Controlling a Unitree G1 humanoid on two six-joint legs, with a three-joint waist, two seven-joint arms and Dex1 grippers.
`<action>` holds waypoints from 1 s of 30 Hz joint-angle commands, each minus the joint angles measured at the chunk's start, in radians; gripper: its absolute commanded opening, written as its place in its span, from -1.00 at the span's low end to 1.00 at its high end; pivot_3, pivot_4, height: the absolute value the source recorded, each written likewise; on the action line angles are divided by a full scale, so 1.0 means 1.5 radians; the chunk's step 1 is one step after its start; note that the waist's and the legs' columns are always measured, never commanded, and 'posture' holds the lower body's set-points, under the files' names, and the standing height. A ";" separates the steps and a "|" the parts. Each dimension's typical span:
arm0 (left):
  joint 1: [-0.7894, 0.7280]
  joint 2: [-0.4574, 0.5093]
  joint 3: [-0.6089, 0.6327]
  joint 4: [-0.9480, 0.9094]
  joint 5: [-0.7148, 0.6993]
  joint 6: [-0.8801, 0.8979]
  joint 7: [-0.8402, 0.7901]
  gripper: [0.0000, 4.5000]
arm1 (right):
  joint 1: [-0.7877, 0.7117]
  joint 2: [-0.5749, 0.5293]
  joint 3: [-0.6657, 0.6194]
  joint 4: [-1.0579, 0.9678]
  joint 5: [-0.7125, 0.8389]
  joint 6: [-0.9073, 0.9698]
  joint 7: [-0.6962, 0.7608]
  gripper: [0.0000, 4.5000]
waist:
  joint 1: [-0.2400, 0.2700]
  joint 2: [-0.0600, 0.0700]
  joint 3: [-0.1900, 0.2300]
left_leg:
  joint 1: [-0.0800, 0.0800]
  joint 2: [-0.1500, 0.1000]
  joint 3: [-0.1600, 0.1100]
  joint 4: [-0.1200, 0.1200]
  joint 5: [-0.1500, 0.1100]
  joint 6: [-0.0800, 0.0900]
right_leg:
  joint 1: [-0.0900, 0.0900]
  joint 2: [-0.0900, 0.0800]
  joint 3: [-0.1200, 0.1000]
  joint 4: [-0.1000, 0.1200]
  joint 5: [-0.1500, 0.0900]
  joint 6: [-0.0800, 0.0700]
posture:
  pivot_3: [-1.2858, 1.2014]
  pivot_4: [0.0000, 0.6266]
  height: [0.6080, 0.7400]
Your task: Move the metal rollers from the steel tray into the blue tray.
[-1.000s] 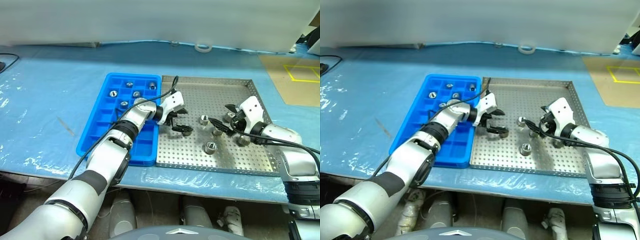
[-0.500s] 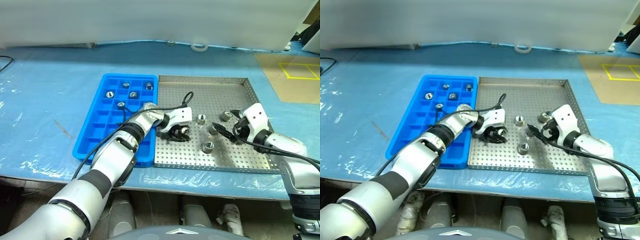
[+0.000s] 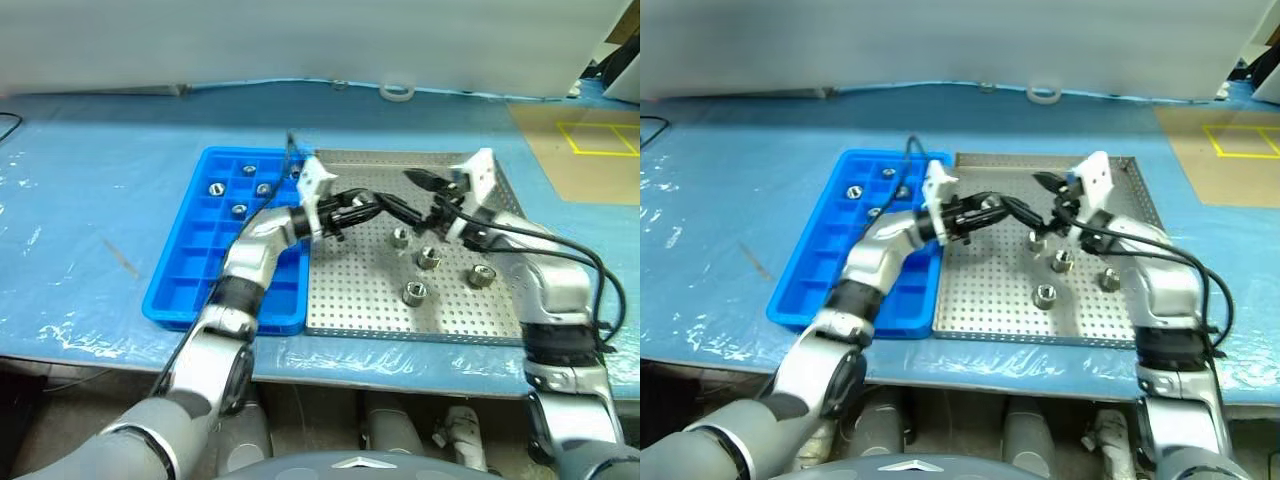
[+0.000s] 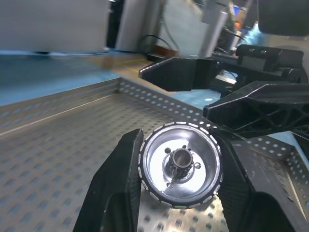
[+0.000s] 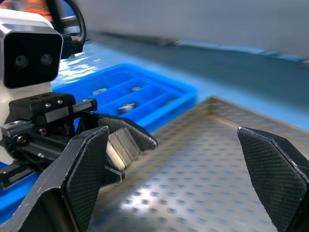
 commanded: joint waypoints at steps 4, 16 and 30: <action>0.181 0.075 0.027 -0.300 -0.012 0.089 0.137 -0.24 | -0.140 0.060 0.060 0.172 0.000 -0.058 0.136 1.00 | 0.038 0.000 0.000 | -0.001 0.000 -0.001 0.000 0.000 0.000 | 0.000 0.000 -0.001 0.000 0.000 -0.001 | 0.30 -0.52 1.00; 0.276 0.080 0.095 -0.444 0.003 0.086 0.376 -0.24 | -0.255 0.151 0.102 0.374 -0.047 -0.147 0.258 1.00 | 0.126 0.000 0.000 | -0.002 0.000 -0.004 0.001 0.001 -0.002 | 0.000 0.000 -0.003 0.004 0.000 0.000 | 0.47 -0.52 1.00; 0.164 0.069 0.058 -0.280 0.022 -0.012 0.427 -0.24 | -0.220 0.135 0.089 0.338 -0.065 -0.147 0.251 1.00 | 0.166 0.000 0.000 | -0.002 0.000 -0.006 0.002 0.002 -0.005 | 0.000 0.000 -0.003 0.006 0.000 0.000 | 0.38 -0.52 1.00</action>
